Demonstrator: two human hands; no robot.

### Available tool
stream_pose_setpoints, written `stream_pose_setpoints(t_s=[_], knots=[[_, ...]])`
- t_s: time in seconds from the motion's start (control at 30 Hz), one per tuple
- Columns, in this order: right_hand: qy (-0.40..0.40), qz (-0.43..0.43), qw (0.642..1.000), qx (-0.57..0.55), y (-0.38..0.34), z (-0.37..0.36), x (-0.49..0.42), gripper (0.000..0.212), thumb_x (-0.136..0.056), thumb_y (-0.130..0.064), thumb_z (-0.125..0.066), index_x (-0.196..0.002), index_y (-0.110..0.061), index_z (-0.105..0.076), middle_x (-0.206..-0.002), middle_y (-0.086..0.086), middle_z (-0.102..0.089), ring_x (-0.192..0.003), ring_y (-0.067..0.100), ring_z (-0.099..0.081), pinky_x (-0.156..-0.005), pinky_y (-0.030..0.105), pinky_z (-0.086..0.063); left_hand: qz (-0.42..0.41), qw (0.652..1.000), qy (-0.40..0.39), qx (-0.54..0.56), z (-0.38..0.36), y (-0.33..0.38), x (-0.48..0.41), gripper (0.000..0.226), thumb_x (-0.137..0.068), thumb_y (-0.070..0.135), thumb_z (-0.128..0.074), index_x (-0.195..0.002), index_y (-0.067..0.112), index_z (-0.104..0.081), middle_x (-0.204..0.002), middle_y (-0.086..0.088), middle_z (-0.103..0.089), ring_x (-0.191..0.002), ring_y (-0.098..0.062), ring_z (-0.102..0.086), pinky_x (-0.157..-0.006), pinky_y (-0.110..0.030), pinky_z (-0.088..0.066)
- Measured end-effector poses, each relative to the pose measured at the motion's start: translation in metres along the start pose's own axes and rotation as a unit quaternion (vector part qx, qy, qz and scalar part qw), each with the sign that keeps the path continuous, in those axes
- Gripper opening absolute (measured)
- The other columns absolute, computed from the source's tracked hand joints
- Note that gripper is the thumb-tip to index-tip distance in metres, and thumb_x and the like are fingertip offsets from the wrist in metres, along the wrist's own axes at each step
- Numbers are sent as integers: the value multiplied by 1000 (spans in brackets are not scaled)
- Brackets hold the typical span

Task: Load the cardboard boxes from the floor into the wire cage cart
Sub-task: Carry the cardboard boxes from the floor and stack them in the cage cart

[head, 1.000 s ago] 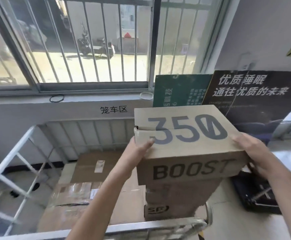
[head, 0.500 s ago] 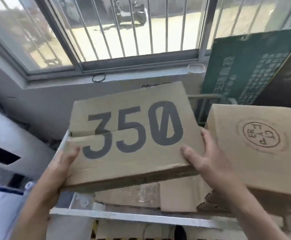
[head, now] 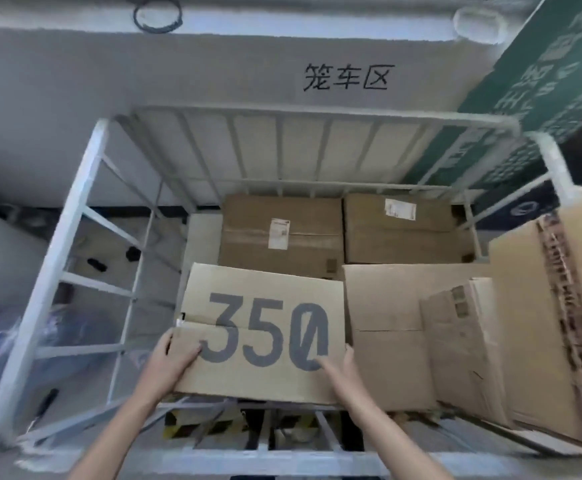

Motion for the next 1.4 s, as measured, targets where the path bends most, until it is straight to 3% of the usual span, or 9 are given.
stream_pose_setpoints(t_s=[0.27,0.37,0.47,0.6,0.7,0.83,1.0,1.27,1.4], knots=[[54,-95,994,9,95,-42,-130,64,-82,-31,-68,-138,-22,-38,-129,-2,-57,-114,18,-57,-100,42,-49,141,984,-104,-43,-87,-133,-133,57,-86,25,-73,-127,14,-35,-114,-5,-58,-96,-14,-58,-71,-32,-47],[50,-186,977,90,147,-39,-142,72,-86,-35,-61,-147,-14,-29,-143,8,-45,-127,26,-47,-107,40,-42,170,966,-173,-95,-136,-171,-131,64,-82,24,-74,-125,8,-28,-118,-8,-53,-104,-19,-54,-85,-36,-47],[4,-216,965,148,167,-40,-150,80,-90,-37,-56,-155,-13,-16,-151,11,-33,-136,29,-37,-111,40,-36,204,950,-217,-98,-157,-194,-121,73,-84,25,-71,-135,14,-21,-124,-2,-51,-111,-19,-52,-85,-33,-46],[-11,-217,964,151,162,-43,-156,61,-95,-35,-50,-149,-15,-29,-145,9,-42,-130,27,-44,-106,39,-40,220,942,-227,-112,-150,-195,-130,64,-84,30,-67,-132,21,-26,-127,-2,-52,-113,-20,-53,-98,-42,-45],[23,-174,963,204,140,-42,-161,48,-94,-32,-49,-139,-18,-40,-140,7,-45,-119,23,-50,-101,37,-44,176,954,-201,-139,-135,-173,-157,68,-88,22,-65,-144,16,-27,-143,-4,-46,-119,-20,-51,-105,-41,-41],[75,14,969,234,56,-57,-194,57,-93,-27,-47,-149,-21,-35,-151,-1,-40,-135,18,-41,-113,39,-35,83,981,-83,-156,-102,-119,-233,67,-94,19,-55,-153,15,-23,-158,-10,-29,-143,-29,-30,-114,-45,-27],[89,198,920,327,-44,-74,-299,52,-95,-19,-46,-146,-10,-41,-151,7,-44,-141,22,-34,-114,32,-24,-19,961,-71,-266,-118,-72,-345,56,-97,28,-47,-149,9,-37,-154,-10,-39,-140,-27,-37,-114,-36,-28],[-15,91,869,487,-3,-105,-447,70,-96,-44,-40,-157,-16,-18,-164,10,-19,-151,38,-1,-121,51,-7,-88,853,-114,-501,-181,-67,-431,69,-90,47,-47,-152,22,-29,-158,-15,-28,-145,-35,-22,-115,-49,-21],[37,107,851,512,16,-112,-439,79,-90,-47,-47,-155,-14,-18,-161,10,-21,-149,39,-5,-119,52,-14,-112,812,-74,-568,-183,-73,-421,70,-82,57,-41,-147,30,-35,-147,-13,-42,-135,-35,-34,-104,-51,-32]])
Point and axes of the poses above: each hand's wrist, its own x-axis away from the middle knuckle, its own z-axis out of the back of the hand, y = z × x, the point moved 10 cm from there along -x, towards the middle knuckle
